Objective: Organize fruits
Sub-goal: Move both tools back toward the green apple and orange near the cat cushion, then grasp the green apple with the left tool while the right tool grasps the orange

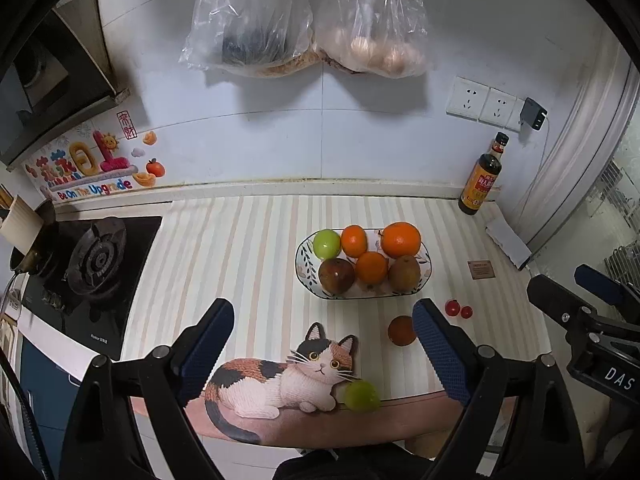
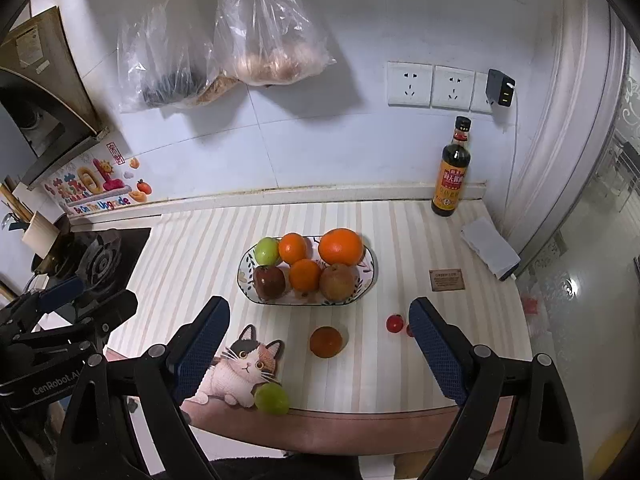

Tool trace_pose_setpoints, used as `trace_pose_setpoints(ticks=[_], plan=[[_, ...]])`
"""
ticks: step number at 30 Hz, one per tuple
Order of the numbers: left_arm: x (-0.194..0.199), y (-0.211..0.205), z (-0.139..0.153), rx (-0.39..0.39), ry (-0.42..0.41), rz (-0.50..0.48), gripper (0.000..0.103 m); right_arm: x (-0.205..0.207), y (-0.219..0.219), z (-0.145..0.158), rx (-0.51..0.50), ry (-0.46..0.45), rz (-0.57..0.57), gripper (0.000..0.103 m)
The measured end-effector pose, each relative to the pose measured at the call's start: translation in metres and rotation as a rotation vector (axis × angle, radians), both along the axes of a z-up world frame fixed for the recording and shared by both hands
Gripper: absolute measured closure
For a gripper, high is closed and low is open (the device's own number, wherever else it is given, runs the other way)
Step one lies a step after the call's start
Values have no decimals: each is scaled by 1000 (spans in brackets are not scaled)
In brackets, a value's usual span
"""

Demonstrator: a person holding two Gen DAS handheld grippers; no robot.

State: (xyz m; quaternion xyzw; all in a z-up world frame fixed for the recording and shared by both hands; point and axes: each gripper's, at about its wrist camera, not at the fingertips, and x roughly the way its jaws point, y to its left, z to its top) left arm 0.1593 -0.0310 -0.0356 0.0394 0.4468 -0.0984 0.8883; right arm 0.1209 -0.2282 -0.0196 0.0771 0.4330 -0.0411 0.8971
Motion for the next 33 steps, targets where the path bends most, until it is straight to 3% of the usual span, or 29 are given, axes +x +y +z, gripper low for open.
trace_pose_setpoints(ticks=[9,14,15,17,21,23,27,33], plan=[[4,-6,-11,7,43,9,12,6,-8,-11,30,32,-9,10],[17,-15,-33,31,115,2,11,24,-25,-41,77,115,-25,4],[21,-17,-42,40,139,0,4,26,-28,-48,85,130,-28,4],[28,-19,-57,48,178,1,1,35,-36,-67,109,172,-32,4],[43,-23,-108,62,326,-6,1,54,-50,-112,134,264,-31,4],[47,-24,-142,58,438,-5,1,61,-56,-132,151,304,-28,4],[47,-25,-200,-21,641,24,1,75,-66,-175,175,389,-19,4],[45,-42,-262,-74,841,39,1,90,-77,-227,206,486,-9,4]])
